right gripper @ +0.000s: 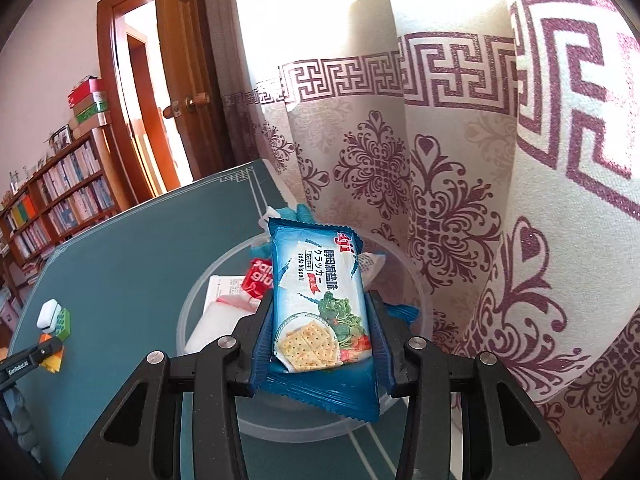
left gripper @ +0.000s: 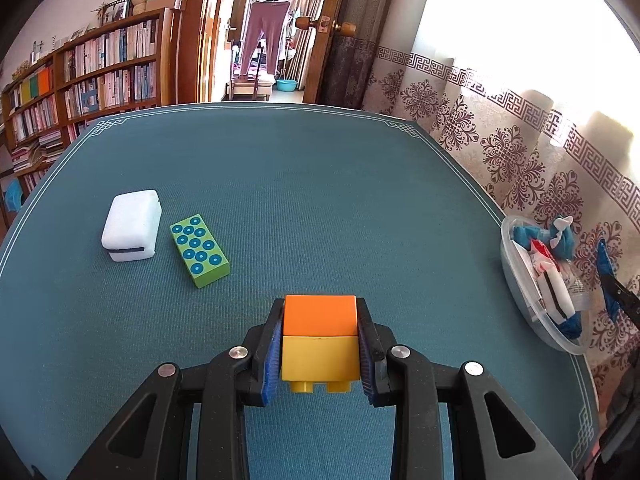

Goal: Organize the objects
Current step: 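Carry the blue cracker packet into the clear bowl and lower it with the right gripper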

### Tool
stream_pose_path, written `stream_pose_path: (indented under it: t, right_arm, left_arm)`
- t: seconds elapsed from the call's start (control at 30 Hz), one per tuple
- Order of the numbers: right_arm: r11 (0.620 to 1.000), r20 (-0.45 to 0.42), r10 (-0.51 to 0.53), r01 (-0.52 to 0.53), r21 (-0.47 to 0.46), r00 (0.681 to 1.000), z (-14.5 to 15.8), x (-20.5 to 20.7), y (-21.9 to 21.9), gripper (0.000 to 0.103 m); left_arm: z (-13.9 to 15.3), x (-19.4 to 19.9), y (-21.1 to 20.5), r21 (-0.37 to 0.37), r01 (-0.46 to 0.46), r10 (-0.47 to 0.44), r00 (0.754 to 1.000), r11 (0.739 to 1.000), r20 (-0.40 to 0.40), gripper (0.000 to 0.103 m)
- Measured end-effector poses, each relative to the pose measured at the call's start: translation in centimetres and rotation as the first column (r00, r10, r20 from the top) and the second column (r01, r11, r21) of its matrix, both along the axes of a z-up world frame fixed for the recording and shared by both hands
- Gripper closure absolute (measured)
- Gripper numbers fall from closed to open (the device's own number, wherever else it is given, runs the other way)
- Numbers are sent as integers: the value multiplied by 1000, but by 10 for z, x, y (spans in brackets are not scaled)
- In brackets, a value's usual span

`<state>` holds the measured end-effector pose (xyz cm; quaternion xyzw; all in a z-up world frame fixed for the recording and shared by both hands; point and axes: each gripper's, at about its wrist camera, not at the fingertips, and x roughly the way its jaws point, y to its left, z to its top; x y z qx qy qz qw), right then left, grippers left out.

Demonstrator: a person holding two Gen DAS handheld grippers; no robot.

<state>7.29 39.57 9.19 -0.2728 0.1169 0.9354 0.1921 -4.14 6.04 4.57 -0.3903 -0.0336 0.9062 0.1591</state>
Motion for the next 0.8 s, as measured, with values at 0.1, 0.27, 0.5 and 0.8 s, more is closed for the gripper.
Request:
stream_pose_path:
  t: [0.1,0.27,0.5,0.8]
  right_arm:
    - [996,31,-62,59,65,998,-6,0,5,59]
    - [990,103,-104,94,102,989,-19,-8,13,59]
    - [997,158,-75,68,47,985,-31,-17,15,59]
    - [999,141,7,-2,-39,990,-34,-28,6,59]
  left_arm:
    - [-1,1,3,0,9,-9,1000,1000,4,70]
    - [-2,2,5,1,15,-15,1000,1000,6,70]
    - [-3,2,6,1,16,-16,1000,1000,11,70]
    - [-5,4,7,0,24,-24,1000,1000,15,70]
